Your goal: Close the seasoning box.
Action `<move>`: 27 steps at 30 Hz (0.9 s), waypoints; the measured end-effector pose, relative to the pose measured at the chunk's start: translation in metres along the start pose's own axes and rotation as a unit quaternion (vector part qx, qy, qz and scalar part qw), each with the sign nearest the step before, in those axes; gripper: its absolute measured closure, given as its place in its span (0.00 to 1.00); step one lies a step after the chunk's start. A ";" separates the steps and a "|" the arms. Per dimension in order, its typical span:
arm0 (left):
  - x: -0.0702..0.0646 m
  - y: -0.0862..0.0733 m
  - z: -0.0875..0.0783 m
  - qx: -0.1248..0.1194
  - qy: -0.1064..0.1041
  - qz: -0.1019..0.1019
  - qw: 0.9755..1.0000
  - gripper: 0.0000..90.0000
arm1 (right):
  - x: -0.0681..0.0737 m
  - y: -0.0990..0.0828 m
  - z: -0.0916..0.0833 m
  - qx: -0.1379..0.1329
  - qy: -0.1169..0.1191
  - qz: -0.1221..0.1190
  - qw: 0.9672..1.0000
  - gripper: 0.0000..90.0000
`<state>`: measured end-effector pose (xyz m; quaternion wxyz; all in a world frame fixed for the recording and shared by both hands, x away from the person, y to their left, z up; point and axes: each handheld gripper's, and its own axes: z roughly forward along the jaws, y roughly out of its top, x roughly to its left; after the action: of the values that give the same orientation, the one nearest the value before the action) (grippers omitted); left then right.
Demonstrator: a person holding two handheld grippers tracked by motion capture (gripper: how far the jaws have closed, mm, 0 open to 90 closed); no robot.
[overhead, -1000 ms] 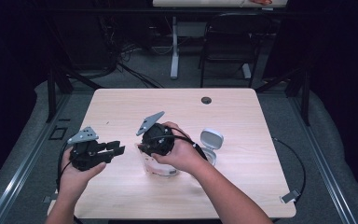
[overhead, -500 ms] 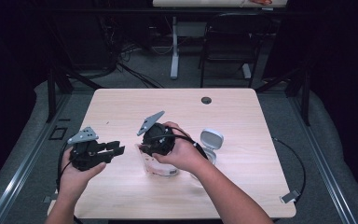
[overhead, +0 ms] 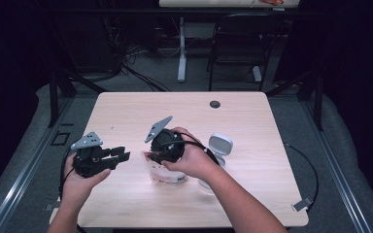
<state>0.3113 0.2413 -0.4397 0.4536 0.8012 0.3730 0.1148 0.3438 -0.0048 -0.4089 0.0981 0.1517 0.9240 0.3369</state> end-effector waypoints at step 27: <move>0.001 -0.001 0.000 0.000 0.002 -0.003 1.000 0.73 | -0.006 -0.001 0.000 0.024 0.022 -0.009 0.999 0.97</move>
<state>0.3117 0.2419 -0.4403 0.4533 0.7999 0.3761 0.1151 0.3488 -0.0075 -0.4089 0.0766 0.1386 0.9352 0.3169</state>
